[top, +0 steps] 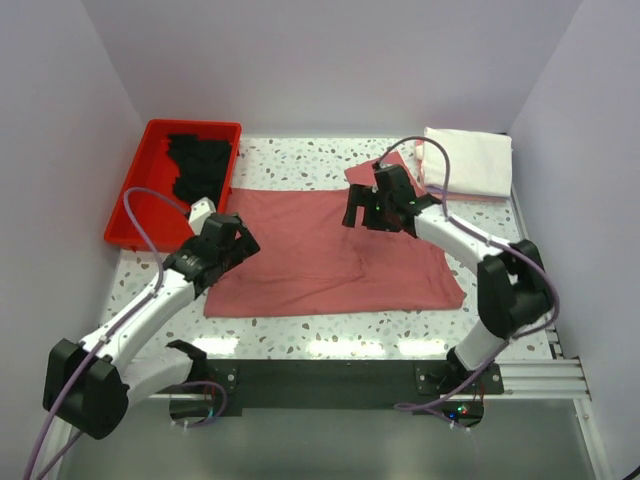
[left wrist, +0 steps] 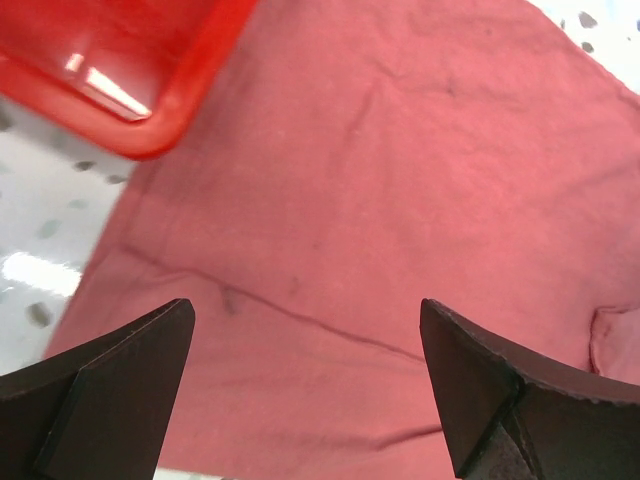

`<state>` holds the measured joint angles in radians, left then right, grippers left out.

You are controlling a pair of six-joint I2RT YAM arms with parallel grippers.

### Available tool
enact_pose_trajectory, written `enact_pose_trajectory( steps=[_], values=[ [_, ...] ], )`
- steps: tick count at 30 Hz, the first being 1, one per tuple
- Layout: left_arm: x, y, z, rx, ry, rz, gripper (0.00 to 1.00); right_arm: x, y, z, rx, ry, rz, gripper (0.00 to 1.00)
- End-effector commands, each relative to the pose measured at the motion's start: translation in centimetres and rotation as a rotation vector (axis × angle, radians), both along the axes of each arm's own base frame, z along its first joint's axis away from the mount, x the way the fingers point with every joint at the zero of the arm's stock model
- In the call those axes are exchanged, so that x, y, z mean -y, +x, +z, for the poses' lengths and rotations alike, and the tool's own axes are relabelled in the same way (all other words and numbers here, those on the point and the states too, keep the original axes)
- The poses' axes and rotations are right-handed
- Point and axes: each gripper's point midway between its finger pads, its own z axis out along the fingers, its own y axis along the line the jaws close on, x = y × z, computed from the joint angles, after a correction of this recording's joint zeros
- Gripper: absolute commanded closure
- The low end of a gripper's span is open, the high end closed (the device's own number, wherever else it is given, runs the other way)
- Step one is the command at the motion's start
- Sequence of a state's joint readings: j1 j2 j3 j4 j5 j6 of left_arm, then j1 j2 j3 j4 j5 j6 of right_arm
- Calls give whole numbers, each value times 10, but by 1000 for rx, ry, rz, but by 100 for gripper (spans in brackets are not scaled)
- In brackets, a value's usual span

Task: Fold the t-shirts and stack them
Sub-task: Fold the tshirt

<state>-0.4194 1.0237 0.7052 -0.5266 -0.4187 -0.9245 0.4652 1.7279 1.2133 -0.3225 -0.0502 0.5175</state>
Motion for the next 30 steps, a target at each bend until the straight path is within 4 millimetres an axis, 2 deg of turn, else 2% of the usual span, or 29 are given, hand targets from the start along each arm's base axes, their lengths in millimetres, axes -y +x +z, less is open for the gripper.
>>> enact_pose_trajectory(
  steps=[1,3,4,6,8,11,13,14,15,16,18,19,21,23,26,28,30],
  values=[
    [41,33,5,75,-89,-157,0,29,-25,14,49,-64,-30,1],
    [59,39,-3,62,-127,-225,0,39,-38,1,25,-97,-26,1],
    [65,40,-19,18,-124,-244,0,45,-49,-12,-7,-119,-19,1],
    [76,43,-31,-11,-145,-287,0,56,-59,-27,-39,-172,-22,1],
    [84,39,-53,-75,-165,-314,0,67,-71,-44,-87,-222,-28,1],
    [89,31,-73,-118,-185,-336,0,81,-84,-59,-119,-269,-46,1],
    [91,27,-77,-118,-197,-333,0,88,-97,-69,-148,-274,-59,1],
    [88,19,-84,-138,-196,-329,0,90,-101,-71,-155,-273,-61,1],
    [88,15,-86,-143,-197,-326,0,91,-105,-70,-154,-264,-67,1],
    [86,12,-85,-135,-199,-320,0,95,-116,-77,-179,-272,-65,1],
    [78,-3,-98,-162,-195,-294,0,100,-127,-79,-198,-266,-77,1],
    [75,-16,-105,-188,-207,-286,0,105,-142,-87,-238,-271,-87,1],
    [74,-31,-113,-218,-220,-280,0,112,-157,-93,-268,-274,-115,1],
    [74,-52,-120,-249,-236,-291,0,121,-180,-97,-303,-272,-133,1],
    [71,-71,-122,-261,-253,-274,0,126,-202,-93,-320,-233,-171,1],
    [72,-86,-122,-279,-270,-275,0,118,-210,-87,-319,-154,-174,1],
    [71,-100,-126,-314,-281,-264,0,122,-222,-85,-356,-148,-212,1]
  ],
)
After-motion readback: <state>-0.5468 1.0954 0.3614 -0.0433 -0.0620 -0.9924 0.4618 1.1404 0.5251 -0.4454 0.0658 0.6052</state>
